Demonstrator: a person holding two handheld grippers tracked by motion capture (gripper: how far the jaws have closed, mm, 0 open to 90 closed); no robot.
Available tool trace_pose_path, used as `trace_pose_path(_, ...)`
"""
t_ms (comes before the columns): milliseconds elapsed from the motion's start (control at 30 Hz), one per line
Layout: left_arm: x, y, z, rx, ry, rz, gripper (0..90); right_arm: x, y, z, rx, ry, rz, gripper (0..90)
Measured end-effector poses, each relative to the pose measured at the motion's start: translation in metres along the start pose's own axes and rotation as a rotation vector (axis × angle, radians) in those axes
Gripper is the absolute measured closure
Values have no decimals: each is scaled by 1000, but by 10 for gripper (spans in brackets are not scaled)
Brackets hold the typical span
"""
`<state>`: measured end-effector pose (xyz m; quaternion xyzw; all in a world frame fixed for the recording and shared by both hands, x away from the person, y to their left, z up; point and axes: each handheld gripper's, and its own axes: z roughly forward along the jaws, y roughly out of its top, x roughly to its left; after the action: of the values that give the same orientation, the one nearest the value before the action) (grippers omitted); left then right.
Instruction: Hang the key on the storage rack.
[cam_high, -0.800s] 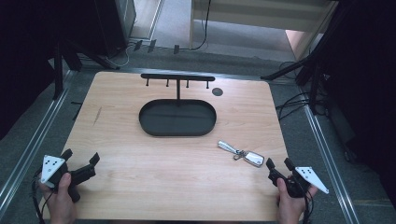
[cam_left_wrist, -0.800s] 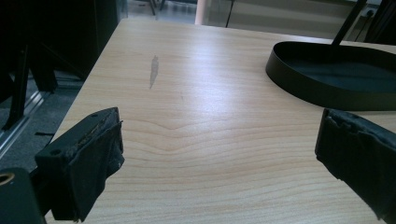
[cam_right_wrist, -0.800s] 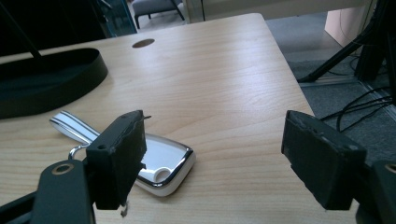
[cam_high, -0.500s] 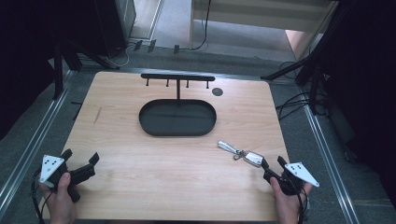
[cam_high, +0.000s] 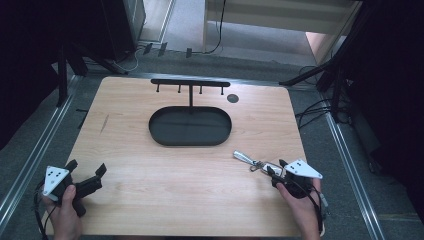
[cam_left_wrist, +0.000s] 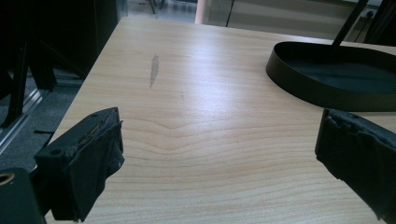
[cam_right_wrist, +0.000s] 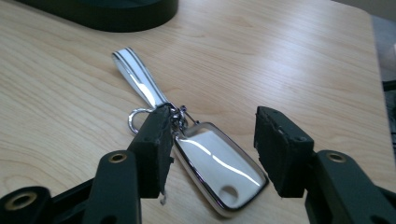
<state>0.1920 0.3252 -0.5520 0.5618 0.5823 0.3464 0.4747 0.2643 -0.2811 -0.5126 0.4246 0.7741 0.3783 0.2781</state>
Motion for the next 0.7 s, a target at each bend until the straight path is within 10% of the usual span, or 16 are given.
trace_pose_path(700,2,0,0,-3,-8,-18,13,21,63,58,339,127,-239,628)
